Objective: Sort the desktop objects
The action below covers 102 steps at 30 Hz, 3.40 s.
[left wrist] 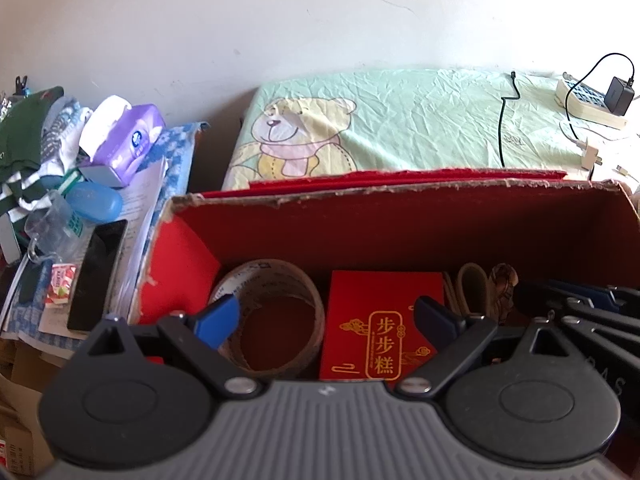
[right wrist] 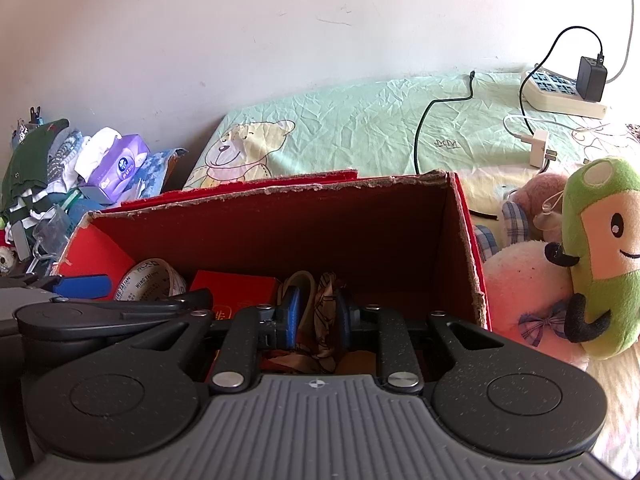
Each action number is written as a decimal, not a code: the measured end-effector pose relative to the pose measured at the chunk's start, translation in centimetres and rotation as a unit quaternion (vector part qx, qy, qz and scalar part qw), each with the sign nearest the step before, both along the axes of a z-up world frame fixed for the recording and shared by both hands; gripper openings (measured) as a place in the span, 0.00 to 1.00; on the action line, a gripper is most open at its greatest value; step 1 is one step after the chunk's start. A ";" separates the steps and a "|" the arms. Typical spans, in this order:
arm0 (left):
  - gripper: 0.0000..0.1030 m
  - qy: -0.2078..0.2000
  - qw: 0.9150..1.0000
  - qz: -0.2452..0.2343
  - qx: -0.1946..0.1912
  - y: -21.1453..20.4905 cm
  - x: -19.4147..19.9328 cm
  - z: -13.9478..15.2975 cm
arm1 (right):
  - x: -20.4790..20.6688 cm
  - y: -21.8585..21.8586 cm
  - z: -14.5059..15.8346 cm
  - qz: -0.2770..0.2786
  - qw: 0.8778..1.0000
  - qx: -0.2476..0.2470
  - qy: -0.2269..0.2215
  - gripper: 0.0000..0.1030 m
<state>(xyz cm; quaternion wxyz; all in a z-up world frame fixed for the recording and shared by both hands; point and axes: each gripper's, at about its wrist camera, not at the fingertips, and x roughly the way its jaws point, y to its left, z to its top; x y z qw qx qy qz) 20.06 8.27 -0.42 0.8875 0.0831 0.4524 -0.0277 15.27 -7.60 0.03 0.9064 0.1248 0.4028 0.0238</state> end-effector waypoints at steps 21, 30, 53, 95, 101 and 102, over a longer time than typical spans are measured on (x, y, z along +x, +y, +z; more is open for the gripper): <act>0.92 0.003 1.000 -0.004 -0.013 0.2 0.1 0.0 | 0.1 0.4 0.2 -0.022 0.999 -0.031 0.009 0.18; 0.92 -0.017 1.000 0.001 -0.015 0.4 -0.3 0.4 | -0.5 0.6 0.8 -0.041 0.998 -0.048 0.011 0.19; 0.97 -0.051 0.998 -0.001 -0.031 2.1 -4.3 3.0 | -2.5 1.2 2.6 -0.050 0.996 -0.080 0.003 0.23; 0.97 -0.011 0.999 0.005 -0.032 1.9 -5.7 2.3 | -5.6 0.4 2.6 -0.070 0.995 -0.065 -0.019 0.36; 0.97 -0.007 0.999 0.007 -0.032 1.9 -5.2 2.0 | -5.8 0.7 2.9 -0.065 0.995 -0.074 -0.034 0.36; 0.97 -0.006 0.999 0.007 -0.032 1.9 -5.1 1.9 | -5.8 0.7 2.9 -0.064 0.995 -0.073 -0.036 0.36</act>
